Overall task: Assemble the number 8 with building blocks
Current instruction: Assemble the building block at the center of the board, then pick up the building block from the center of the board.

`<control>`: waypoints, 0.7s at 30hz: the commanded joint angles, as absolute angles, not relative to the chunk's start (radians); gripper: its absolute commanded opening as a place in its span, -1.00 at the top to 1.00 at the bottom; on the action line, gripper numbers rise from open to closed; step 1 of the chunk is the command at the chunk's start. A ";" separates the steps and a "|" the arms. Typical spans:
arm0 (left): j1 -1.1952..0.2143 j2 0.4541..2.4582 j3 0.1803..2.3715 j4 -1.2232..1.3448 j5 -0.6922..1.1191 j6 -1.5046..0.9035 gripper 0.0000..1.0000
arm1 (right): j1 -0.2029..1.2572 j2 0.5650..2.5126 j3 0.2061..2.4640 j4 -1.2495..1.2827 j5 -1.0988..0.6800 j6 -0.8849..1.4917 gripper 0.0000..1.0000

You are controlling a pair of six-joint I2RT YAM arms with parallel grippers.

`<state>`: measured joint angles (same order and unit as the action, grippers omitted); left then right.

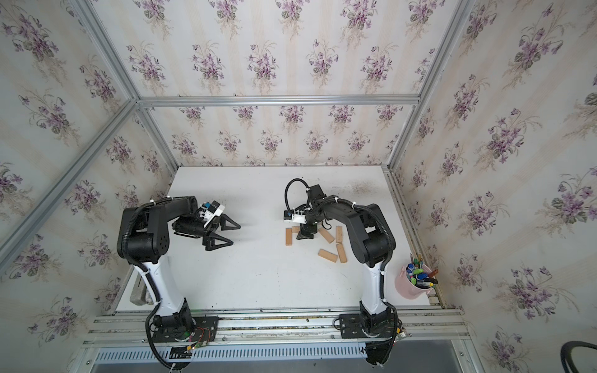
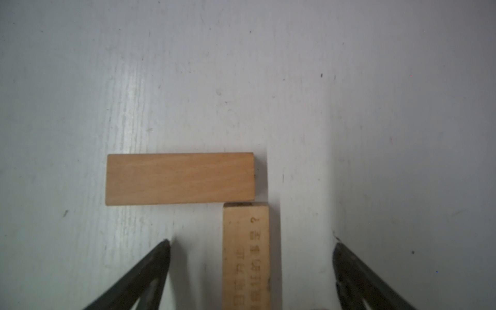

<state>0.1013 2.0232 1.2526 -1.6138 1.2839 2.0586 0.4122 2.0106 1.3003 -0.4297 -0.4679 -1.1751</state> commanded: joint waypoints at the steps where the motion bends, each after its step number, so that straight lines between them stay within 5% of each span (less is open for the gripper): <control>1: 0.103 2.022 1.255 -1.785 1.289 2.441 -0.99 | 0.391 1.987 1.322 -0.443 -0.499 -1.134 -1.00; 7: 0.102 2.022 1.255 -1.784 1.289 2.440 -0.99 | 0.330 1.916 1.368 -0.447 -0.601 -1.080 -1.00; 19: 0.103 2.022 1.254 -1.784 1.290 2.441 -0.99 | 0.240 1.920 1.349 -0.468 -0.403 -1.199 -0.99; 21: 0.102 2.022 1.255 -1.784 1.289 2.441 -0.99 | 0.241 1.942 1.364 -0.478 -0.397 -1.233 -0.80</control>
